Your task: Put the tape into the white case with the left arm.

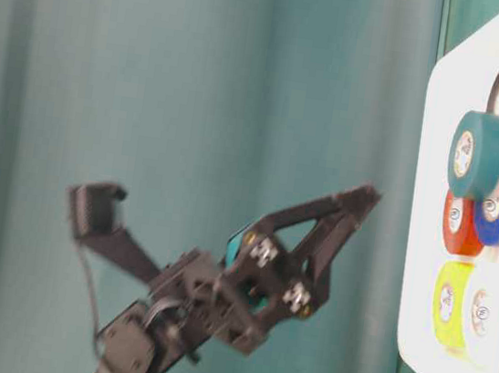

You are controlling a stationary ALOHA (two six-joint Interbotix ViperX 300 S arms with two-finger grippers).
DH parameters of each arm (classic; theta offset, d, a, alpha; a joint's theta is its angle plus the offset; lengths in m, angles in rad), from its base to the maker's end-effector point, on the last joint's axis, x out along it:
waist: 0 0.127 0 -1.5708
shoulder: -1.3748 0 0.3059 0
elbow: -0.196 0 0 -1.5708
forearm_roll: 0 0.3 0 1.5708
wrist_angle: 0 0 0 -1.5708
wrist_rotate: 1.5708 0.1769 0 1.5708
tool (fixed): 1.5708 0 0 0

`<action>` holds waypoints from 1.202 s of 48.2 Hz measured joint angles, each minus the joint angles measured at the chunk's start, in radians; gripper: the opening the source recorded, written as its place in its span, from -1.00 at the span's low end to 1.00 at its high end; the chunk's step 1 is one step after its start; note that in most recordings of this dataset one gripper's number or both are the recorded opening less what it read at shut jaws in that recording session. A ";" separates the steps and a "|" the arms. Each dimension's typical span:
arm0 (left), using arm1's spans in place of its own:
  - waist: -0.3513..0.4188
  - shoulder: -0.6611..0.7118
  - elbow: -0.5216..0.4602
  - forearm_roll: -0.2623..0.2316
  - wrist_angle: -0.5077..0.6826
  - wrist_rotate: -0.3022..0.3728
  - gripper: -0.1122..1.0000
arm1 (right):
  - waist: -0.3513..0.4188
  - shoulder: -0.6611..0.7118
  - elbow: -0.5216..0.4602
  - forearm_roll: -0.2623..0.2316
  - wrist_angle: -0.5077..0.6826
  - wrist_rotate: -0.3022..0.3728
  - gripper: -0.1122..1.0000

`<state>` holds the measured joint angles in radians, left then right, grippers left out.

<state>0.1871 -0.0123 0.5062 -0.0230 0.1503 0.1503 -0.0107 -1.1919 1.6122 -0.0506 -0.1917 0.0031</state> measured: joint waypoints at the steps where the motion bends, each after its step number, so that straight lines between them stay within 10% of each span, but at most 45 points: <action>1: -0.005 -0.009 0.008 0.000 -0.006 0.000 0.71 | 0.000 0.000 0.002 0.000 0.000 0.000 -0.97; 58: -0.216 -0.230 0.328 -0.003 -0.288 -0.055 0.70 | 0.000 0.002 0.000 0.003 0.000 0.000 -0.97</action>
<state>-0.0291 -0.2424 0.8345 -0.0261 -0.1381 0.0951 -0.0107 -1.1904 1.6122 -0.0476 -0.1917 0.0031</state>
